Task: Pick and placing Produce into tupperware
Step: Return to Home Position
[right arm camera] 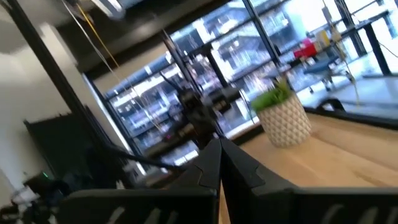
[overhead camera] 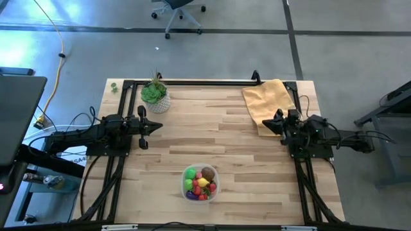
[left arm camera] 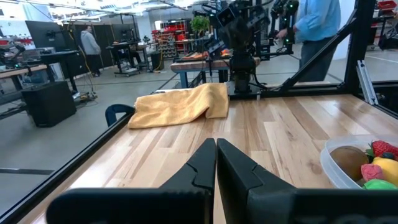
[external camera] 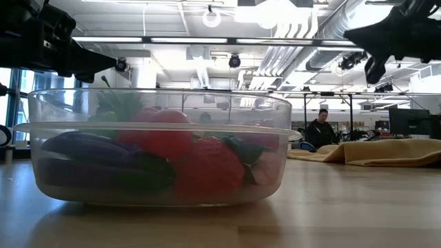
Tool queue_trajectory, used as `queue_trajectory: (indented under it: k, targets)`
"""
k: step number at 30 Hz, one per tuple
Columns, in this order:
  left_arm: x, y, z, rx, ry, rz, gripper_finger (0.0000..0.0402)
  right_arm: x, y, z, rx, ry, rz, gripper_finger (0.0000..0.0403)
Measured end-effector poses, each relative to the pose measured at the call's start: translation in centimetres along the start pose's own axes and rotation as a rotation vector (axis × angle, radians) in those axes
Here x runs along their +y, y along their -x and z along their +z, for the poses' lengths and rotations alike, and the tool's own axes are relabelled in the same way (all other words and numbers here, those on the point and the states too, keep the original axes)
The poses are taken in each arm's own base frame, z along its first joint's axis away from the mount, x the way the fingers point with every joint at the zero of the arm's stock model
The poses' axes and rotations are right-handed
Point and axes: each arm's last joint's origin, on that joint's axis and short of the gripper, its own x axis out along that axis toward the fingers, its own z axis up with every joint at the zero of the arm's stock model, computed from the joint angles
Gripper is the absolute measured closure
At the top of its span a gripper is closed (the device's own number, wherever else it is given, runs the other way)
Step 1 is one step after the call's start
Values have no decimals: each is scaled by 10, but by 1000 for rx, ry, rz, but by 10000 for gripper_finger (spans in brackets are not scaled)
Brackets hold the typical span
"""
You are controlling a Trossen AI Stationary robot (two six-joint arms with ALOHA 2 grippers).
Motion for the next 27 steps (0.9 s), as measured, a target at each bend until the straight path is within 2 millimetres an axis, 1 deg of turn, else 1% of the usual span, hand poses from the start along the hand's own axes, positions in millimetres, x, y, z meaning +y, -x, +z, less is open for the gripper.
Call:
queue_trajectory:
  k: [5, 13, 16, 27]
  targets:
    - [0, 0, 0, 0, 0, 0, 396, -4, 0, -8, 80, 73, -40, 403]
    - [0, 0, 0, 0, 0, 0, 396, -12, 3, -22, 250, 308, -97, 403]
    - [0, 0, 0, 0, 0, 0, 396, -13, 3, -23, 265, 378, -87, 403]
    - [0, 0, 0, 0, 0, 0, 396, -12, 3, -23, 267, 397, -84, 403]
